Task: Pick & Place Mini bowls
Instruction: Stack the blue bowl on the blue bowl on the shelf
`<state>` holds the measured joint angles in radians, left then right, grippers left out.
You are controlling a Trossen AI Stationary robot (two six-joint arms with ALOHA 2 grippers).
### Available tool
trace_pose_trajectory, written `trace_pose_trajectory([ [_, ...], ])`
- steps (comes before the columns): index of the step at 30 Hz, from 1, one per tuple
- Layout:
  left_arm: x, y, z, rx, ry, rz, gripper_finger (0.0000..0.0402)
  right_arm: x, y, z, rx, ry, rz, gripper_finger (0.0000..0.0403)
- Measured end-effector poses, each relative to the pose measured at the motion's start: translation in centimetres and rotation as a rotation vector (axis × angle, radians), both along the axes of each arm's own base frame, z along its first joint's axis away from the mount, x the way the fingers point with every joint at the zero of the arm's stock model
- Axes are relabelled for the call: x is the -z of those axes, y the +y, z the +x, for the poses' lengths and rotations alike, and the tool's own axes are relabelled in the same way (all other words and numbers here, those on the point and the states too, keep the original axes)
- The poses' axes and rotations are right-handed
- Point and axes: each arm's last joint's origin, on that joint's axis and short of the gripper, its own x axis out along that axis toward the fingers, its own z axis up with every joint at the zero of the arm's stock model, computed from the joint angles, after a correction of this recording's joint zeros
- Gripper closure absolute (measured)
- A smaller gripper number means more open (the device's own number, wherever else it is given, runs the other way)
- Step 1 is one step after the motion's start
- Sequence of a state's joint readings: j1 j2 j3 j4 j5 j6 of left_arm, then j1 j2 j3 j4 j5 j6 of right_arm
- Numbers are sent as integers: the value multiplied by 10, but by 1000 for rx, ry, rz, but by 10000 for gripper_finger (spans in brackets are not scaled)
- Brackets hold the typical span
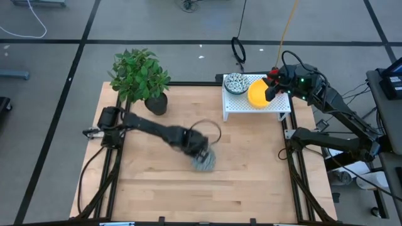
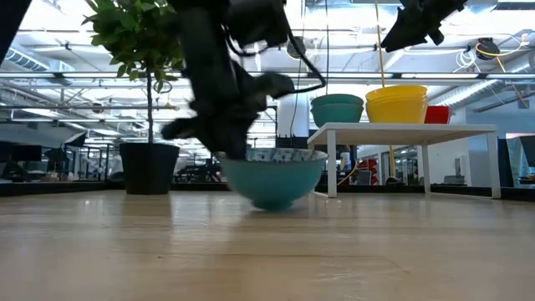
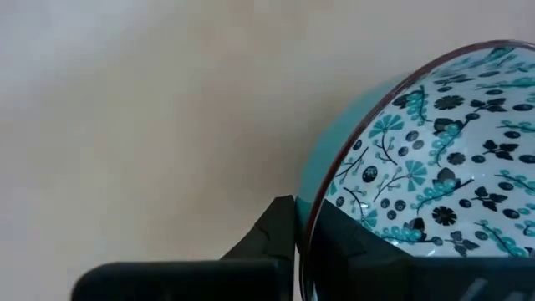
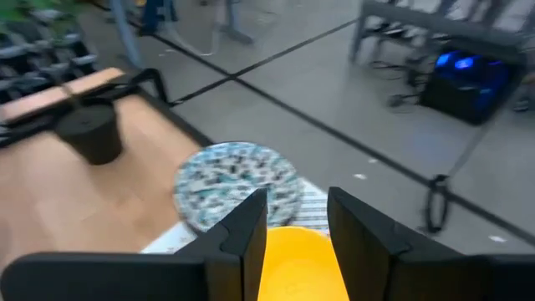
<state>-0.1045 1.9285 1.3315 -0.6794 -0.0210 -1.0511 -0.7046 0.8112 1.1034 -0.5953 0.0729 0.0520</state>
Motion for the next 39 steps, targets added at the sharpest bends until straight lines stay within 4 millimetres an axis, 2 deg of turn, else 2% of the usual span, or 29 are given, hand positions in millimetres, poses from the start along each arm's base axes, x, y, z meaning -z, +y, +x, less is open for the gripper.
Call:
trace_pose_trajectory([
  [5,0,47,6,-43,-41,71,363,1,1,5,-104,-50,74,289],
  [9,-2,79,8,-96,-86,96,370,4,0,10,-157,-90,158,289],
  [13,-3,101,9,-144,-119,110,388,8,0,19,-215,-89,209,289],
  [16,-5,113,9,-161,-146,121,386,11,2,28,-258,-67,224,289],
  [22,-5,126,7,-182,-147,132,360,21,11,51,-381,12,231,289],
  [31,-5,126,7,-219,-153,105,356,34,25,78,-573,153,157,287],
  [39,-5,132,6,-232,-154,95,355,47,34,97,-660,229,155,246],
])
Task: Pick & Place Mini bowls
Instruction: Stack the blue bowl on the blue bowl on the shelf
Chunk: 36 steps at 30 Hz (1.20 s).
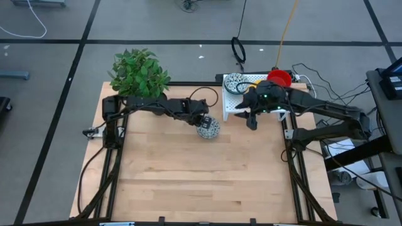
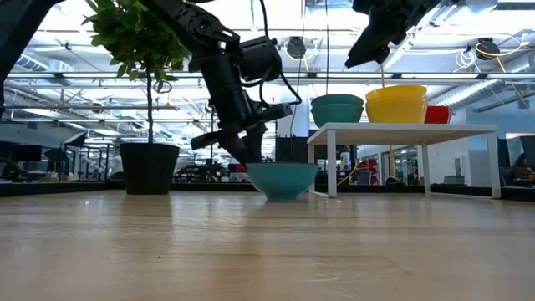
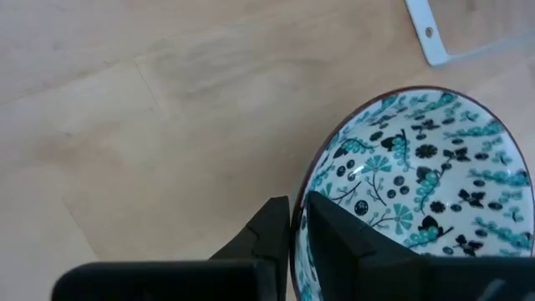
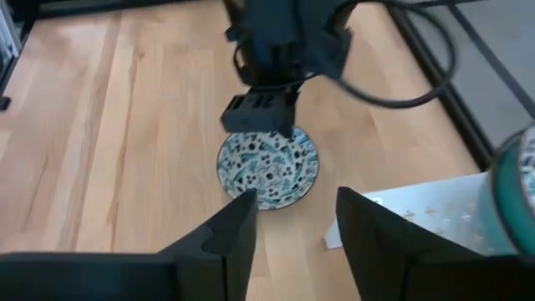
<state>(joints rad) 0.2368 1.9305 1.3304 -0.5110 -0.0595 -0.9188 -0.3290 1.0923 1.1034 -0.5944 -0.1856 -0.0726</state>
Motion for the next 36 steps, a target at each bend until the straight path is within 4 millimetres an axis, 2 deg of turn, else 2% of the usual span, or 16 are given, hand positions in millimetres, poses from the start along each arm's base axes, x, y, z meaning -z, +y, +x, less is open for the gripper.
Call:
trace_pose_trajectory([
  [8,0,17,-4,-22,-3,-13,355,11,2,13,-21,50,22,223],
  [16,0,15,-5,9,3,-43,350,13,3,15,-26,61,25,227],
  [20,0,16,-6,4,2,-46,316,13,3,15,-26,60,25,225],
  [26,0,23,-7,-12,-3,-44,239,13,3,15,-26,60,25,226],
  [30,-16,29,-14,-30,-34,-30,203,14,2,15,-25,62,26,224],
  [33,-36,30,-22,-45,-73,-15,190,16,3,16,-32,69,25,227],
  [36,-64,23,-28,-34,-158,15,188,22,5,19,-63,51,-2,230],
])
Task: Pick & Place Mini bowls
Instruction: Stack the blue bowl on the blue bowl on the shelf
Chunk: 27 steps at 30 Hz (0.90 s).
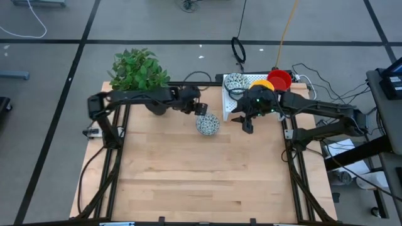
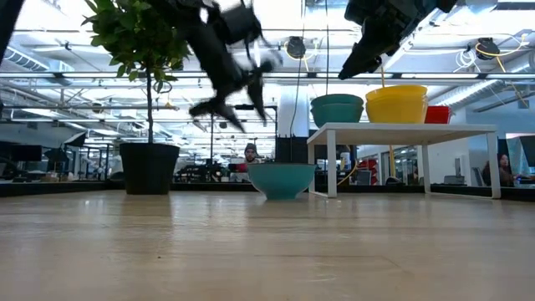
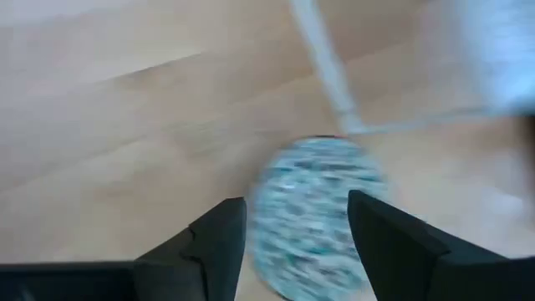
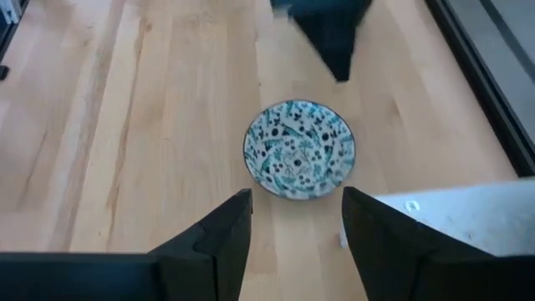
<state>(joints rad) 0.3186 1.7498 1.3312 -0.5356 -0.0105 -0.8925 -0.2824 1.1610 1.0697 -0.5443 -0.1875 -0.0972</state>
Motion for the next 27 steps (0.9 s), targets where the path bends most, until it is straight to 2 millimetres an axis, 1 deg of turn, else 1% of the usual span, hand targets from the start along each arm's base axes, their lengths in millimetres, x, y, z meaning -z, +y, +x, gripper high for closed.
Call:
trace_pose_trajectory([
  [3,-32,-16,-5,39,-120,40,188,14,6,4,-46,-23,-28,231],
  [6,-64,-40,-12,123,-241,101,188,30,12,9,-91,-74,-61,229],
  [8,-86,-58,-22,188,-307,149,188,43,16,11,-104,-112,-72,227],
  [10,-104,-75,-34,237,-352,197,188,54,19,14,-102,-146,-61,225],
  [14,-132,-102,-61,262,-405,273,188,71,21,24,-73,-122,4,225],
  [18,-149,-123,-87,273,-427,315,188,94,27,36,-111,-37,10,225],
  [21,-154,-135,-104,275,-404,342,188,110,31,43,-163,24,-22,225],
  [24,-157,-144,-118,267,-382,351,188,121,36,48,-197,74,-132,225],
  [27,-156,-151,-131,253,-346,339,188,128,41,53,-243,91,-261,224],
])
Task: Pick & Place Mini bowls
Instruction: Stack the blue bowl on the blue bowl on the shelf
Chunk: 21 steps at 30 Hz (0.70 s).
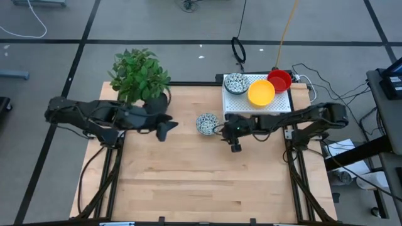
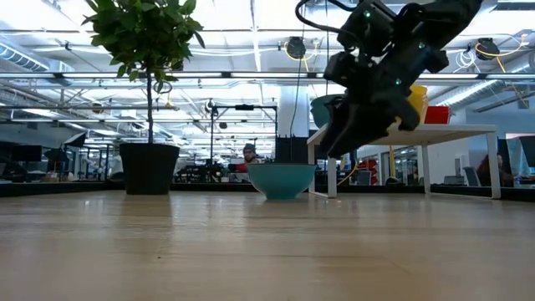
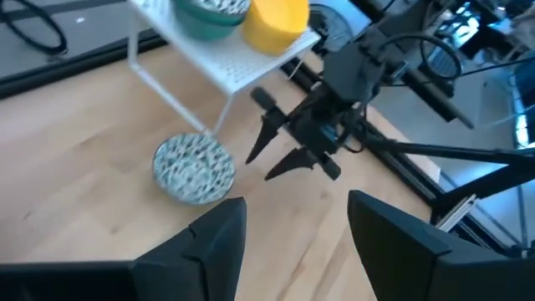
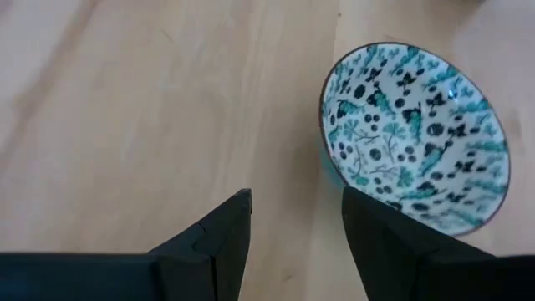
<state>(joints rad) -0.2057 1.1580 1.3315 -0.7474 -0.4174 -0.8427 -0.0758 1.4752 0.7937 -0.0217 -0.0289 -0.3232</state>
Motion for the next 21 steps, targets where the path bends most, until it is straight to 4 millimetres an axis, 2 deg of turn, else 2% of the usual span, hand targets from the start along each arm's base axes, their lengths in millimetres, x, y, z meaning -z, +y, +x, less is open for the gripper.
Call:
trace_pose_trajectory([
  [6,2,-7,-17,-73,38,-13,188,10,5,13,20,-44,-110,224],
  [13,4,-10,-19,-88,58,-1,188,18,5,25,11,-97,-162,224],
  [17,4,-10,-19,-89,58,-2,188,33,5,29,-23,-39,-182,224],
  [21,5,-10,-19,-87,63,2,188,39,6,37,-35,-18,-197,225],
])
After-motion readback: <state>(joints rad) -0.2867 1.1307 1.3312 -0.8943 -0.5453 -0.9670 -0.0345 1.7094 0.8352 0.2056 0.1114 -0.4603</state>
